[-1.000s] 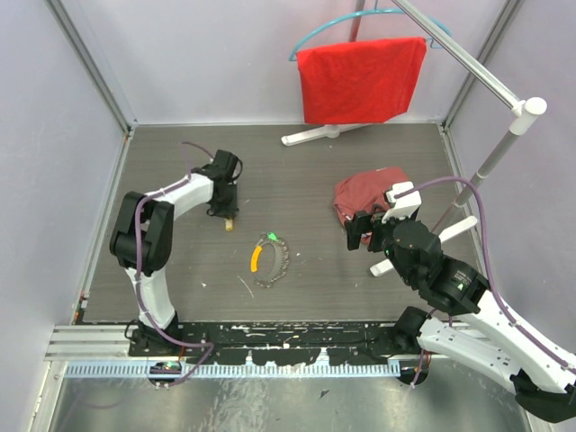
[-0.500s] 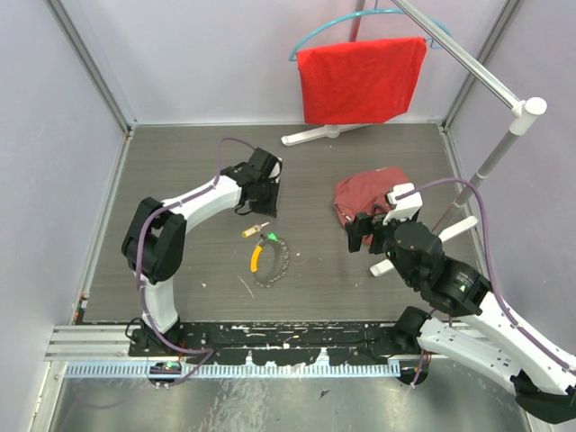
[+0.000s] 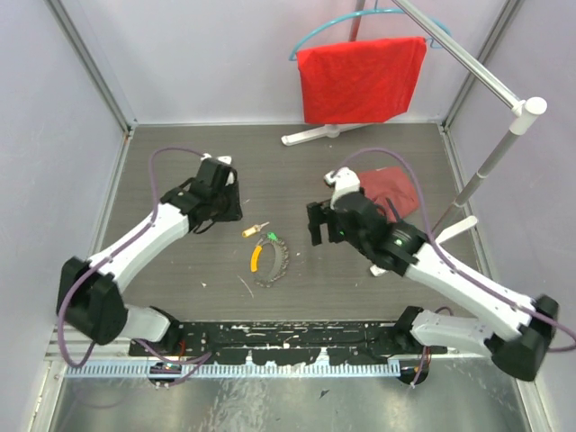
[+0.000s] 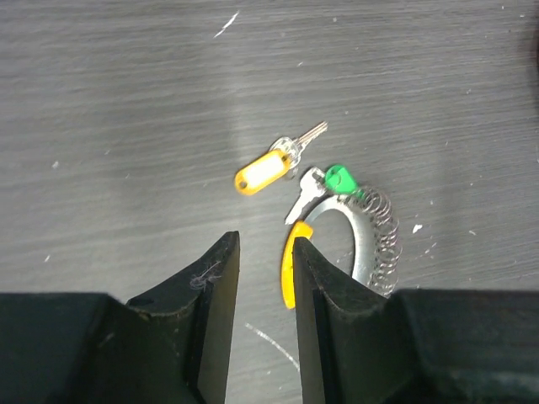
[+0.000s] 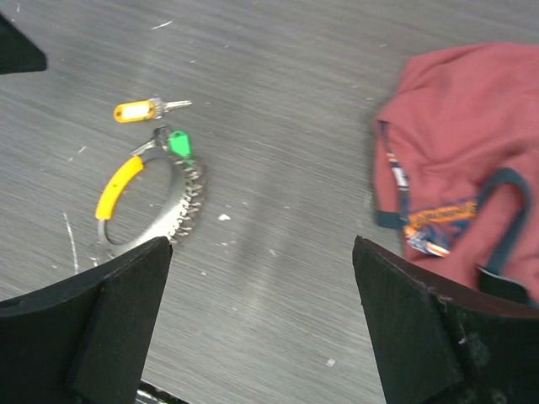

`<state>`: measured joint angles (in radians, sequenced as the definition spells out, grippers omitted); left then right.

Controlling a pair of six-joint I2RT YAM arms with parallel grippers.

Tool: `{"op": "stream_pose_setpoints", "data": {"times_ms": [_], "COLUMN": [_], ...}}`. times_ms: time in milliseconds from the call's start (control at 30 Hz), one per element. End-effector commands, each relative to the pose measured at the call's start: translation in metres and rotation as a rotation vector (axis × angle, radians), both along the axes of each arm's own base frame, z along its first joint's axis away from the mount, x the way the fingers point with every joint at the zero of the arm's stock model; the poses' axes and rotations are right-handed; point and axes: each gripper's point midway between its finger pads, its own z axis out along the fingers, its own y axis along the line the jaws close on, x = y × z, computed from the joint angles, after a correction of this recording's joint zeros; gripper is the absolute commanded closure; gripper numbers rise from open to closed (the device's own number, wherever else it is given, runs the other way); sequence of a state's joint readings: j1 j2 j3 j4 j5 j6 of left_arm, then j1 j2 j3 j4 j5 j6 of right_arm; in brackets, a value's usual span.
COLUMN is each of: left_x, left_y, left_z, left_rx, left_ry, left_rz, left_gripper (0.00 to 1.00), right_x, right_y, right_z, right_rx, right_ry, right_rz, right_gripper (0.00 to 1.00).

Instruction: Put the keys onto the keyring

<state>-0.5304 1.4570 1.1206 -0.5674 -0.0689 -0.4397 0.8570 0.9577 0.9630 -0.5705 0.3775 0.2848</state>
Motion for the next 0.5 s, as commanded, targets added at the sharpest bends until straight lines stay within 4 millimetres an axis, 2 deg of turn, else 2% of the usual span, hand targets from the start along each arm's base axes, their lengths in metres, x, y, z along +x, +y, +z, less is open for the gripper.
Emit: {"op": "stream_pose_setpoints", "data": {"times_ms": [0,67,167,200,267,333,467], "left_x": [-0.032,-0.048,-0.060,-0.062,-0.065,-0.069,-0.075], "left_y": [0.033,0.043,0.054,0.057,0.060,0.057,0.047], "left_z": [0.003,0.007,0.013,0.012,0.008,0.002,-0.006], "left_rx": [0.020,0.012,0.009,0.014,0.019,0.014,-0.032], "left_ry": [-0.006,-0.010,-0.040,-0.046,-0.043,-0.016,0.018], "left_rz": [0.097,0.107,0.127,0.134,0.135,0.119,0.083], "left_gripper": [0.61,0.60,0.54,0.52,0.51,0.52,0.52], "right_x": [0.025,0.036,0.046,0.050,0.053,0.055,0.059], "right_y": [0.059,0.081,0.120,0.131,0.150,0.161,0.169], "right_z": [0.008,-0.003,-0.017,-0.033,-0.050,-0.068,-0.098], "right_rx": [0.144,0.174,0.205,0.188,0.185,0.151,0.022], "right_ry": [0.046,0.082,0.090,0.118,0.155,0.180,0.233], "right_rz": [0.024,-0.014,-0.048,-0.060,-0.052,-0.048,-0.008], "right_gripper": [0.09,0.13,0.17,0.20,0.26,0.30,0.39]}}
